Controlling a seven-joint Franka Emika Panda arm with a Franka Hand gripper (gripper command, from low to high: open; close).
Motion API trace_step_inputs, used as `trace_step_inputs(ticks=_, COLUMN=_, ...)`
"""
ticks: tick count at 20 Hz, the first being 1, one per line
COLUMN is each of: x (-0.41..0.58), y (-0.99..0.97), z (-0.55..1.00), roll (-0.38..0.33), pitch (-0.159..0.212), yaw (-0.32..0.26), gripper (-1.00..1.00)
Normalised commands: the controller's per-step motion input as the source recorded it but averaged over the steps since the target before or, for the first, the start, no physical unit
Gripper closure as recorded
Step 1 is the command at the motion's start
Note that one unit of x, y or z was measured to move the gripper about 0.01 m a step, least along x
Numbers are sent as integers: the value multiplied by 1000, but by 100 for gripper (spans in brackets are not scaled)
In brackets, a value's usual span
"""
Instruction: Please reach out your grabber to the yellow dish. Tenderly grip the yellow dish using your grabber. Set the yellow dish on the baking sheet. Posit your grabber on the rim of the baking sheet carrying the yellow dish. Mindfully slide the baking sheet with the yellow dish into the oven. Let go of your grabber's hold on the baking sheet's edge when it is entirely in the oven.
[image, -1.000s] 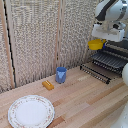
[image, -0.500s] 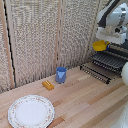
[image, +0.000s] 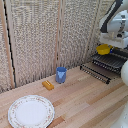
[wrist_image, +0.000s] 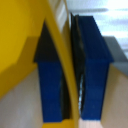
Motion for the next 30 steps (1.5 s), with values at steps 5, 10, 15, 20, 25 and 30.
trace_step_inputs(ticks=5, x=0, y=-515, z=-113, roll=0, pitch=10, yaw=-62, gripper=100)
trace_step_inputs(ticks=10, x=-5, y=-717, z=-28, roll=0, pitch=63, yaw=-102, gripper=100)
trace_step_inputs(ticks=15, x=0, y=-365, z=0, roll=0, pitch=30, yaw=-72, gripper=-100)
trace_step_inputs(ticks=20, x=7, y=-2, z=15, roll=0, pitch=49, yaw=0, gripper=-100)
trace_step_inputs(ticks=25, x=6, y=0, z=594, roll=4, pitch=183, yaw=7, gripper=-100)
trace_step_inputs(ticks=30, x=4, y=81, z=818, roll=0, pitch=175, yaw=80, gripper=-100)
